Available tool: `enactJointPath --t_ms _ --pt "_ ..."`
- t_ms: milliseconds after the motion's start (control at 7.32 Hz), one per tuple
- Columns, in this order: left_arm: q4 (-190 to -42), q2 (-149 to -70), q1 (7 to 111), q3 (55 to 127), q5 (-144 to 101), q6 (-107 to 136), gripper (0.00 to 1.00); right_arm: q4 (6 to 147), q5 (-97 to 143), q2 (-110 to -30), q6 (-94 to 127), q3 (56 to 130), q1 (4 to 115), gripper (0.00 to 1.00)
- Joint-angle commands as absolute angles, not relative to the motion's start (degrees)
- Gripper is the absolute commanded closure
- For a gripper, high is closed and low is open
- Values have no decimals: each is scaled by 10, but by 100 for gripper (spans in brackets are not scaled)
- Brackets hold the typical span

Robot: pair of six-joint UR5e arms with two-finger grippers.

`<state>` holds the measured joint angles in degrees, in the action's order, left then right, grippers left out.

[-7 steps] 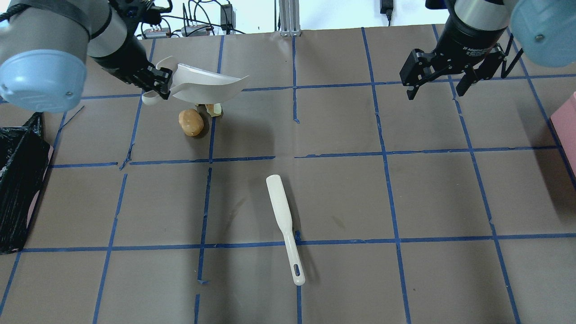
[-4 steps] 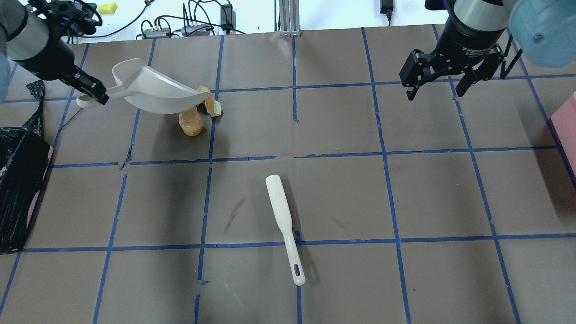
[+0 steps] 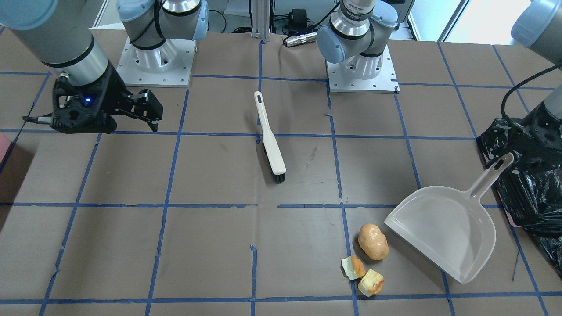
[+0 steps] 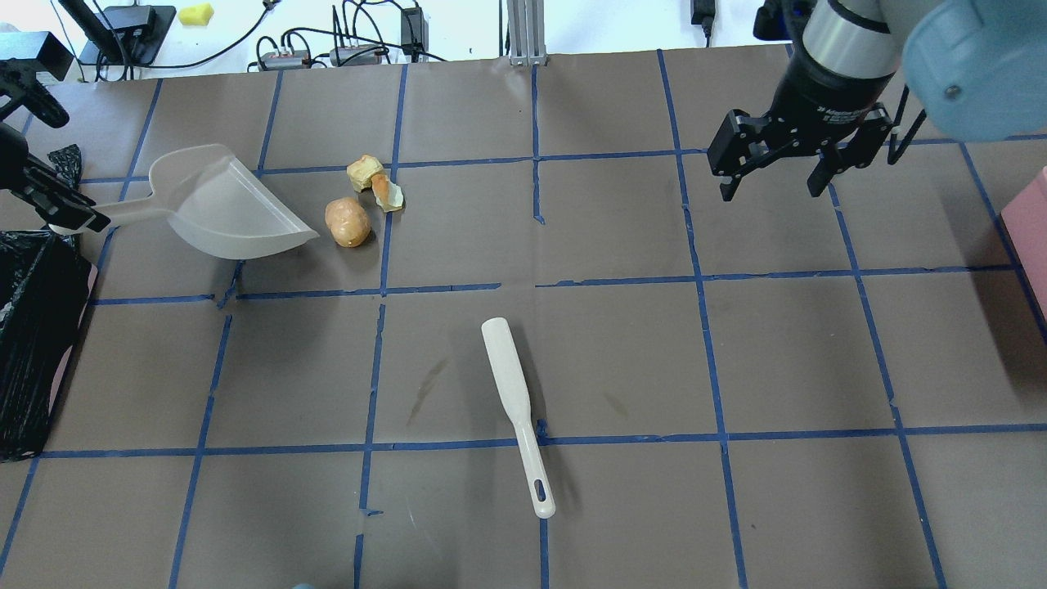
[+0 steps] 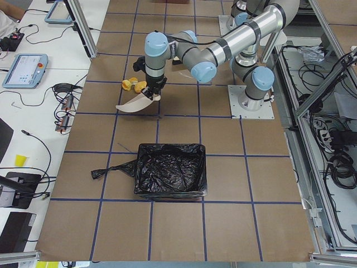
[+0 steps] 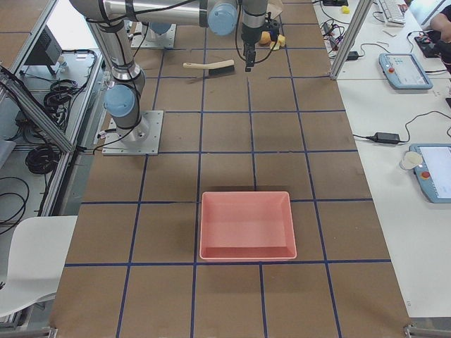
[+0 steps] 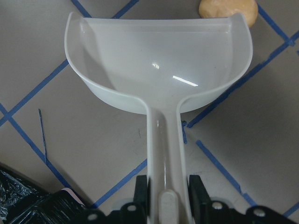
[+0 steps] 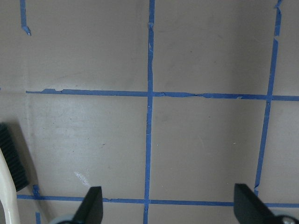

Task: Sweep and dump trash in nearest bin
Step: 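Reach the right gripper to the white brush and grasp its handle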

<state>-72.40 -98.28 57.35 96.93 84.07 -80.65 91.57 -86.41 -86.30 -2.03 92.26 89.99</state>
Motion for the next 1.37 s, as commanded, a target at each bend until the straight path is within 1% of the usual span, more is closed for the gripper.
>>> enactJointPath --t_ms 0,273,410,546,819,956,1229 --pt "-727 -990 543 998 838 -963 93 957 -849 -865 20 992 1008 4" --pt "-727 -998 522 1008 823 -1004 93 965 -848 -858 20 1005 1128 5" --pt "-727 -1024 523 997 809 -1009 93 967 -846 -860 20 1024 1162 6" --pt "-723 -1047 525 990 778 -1016 93 986 -846 -863 25 1067 1196 8" --pt "-714 -1077 526 963 773 -1038 93 1115 -848 -853 46 1164 1221 7" --pt "-709 -1098 526 948 772 -1045 93 1143 -849 -834 54 1178 1222 7" --pt "-708 -1114 531 941 753 -1054 93 1160 -849 -830 54 1177 1225 8"
